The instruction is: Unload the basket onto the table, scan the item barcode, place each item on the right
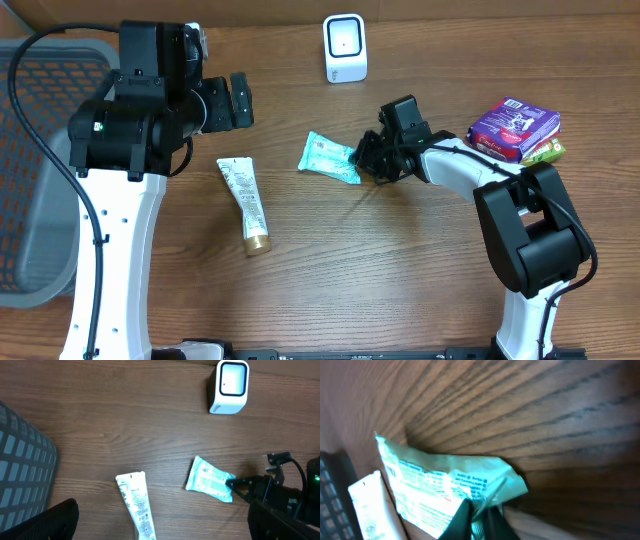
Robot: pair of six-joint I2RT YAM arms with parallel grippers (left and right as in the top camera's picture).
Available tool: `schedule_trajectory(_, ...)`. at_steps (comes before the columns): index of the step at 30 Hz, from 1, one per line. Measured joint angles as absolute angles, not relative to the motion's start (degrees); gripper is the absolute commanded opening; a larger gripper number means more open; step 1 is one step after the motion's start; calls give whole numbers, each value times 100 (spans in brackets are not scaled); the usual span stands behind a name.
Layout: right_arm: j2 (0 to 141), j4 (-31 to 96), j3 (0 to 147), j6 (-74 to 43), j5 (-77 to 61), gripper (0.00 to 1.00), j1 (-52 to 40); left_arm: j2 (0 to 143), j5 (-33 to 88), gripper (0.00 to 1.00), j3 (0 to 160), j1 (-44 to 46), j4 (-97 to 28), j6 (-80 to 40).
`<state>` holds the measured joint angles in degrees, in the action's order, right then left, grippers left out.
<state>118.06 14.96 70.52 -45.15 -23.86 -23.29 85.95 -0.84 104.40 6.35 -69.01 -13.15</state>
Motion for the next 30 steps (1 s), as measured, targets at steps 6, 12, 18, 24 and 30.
schedule_trajectory(6,11806,1470,7052,-3957,-2884,4,-2285,8595,-84,100,10440,635,-6901,-1315)
schedule_trajectory(12,11662,2576,7244,-2630,-3741,4,-2062,8595,-84,100,10440,635,-6899,-1315)
schedule_trajectory(18,10879,3726,7588,-1433,-3546,4,-1446,8595,-84,100,10440,635,-6901,-1315)
schedule_trajectory(24,10785,4174,7686,-794,-2611,8,-1162,8595,-84,100,10440,635,-6901,-1315)
schedule_trajectory(30,10785,4263,7686,-172,-2075,83,-1203,8595,-84,100,10440,635,-6901,-1315)
